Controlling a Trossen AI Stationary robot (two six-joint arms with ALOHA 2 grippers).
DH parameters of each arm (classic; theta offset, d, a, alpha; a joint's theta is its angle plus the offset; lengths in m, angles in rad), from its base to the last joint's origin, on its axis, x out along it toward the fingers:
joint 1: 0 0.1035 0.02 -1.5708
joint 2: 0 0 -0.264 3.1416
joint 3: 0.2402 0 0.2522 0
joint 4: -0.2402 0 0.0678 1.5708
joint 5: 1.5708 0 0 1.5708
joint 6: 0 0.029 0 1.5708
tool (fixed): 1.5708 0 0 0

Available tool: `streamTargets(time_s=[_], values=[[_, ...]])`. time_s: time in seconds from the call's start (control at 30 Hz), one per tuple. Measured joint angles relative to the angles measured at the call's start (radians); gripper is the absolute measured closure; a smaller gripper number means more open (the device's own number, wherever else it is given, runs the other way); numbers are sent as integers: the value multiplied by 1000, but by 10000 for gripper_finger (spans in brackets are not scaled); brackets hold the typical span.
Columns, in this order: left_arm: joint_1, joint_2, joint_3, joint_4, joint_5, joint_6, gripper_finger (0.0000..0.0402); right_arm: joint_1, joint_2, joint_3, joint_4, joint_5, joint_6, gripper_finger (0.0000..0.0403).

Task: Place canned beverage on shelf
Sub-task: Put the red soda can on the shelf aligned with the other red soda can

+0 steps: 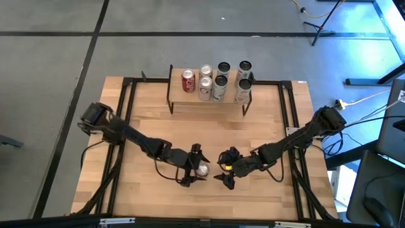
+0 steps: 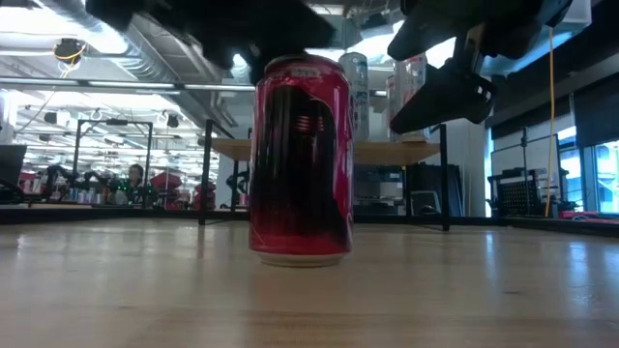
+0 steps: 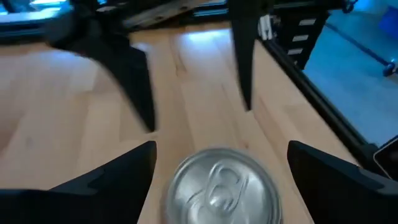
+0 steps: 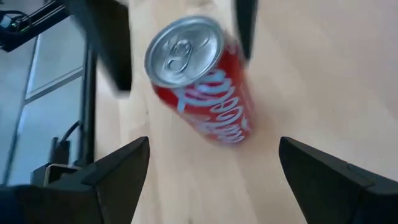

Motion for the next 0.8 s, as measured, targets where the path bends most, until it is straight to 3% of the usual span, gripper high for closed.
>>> streamTargets(time_s=[0.13,0.43,0.53,0.67,0.73,0.8], values=[[5,-111,0,-198,-7,-9,54,0,0,0,-5,-45,13,59],[-32,-286,0,-550,-23,-237,53,0,-85,0,-116,-25,-59,59],[-56,-296,-1,-637,-9,-399,53,2,-156,1,-246,0,-87,59],[-100,-285,-1,-627,19,-692,53,30,-256,1,-368,60,-140,59],[-126,-281,-1,-613,-33,-843,53,55,-293,1,-421,90,-149,59],[-151,-282,-1,-572,-149,-1019,53,83,-321,1,-466,124,-153,59]])
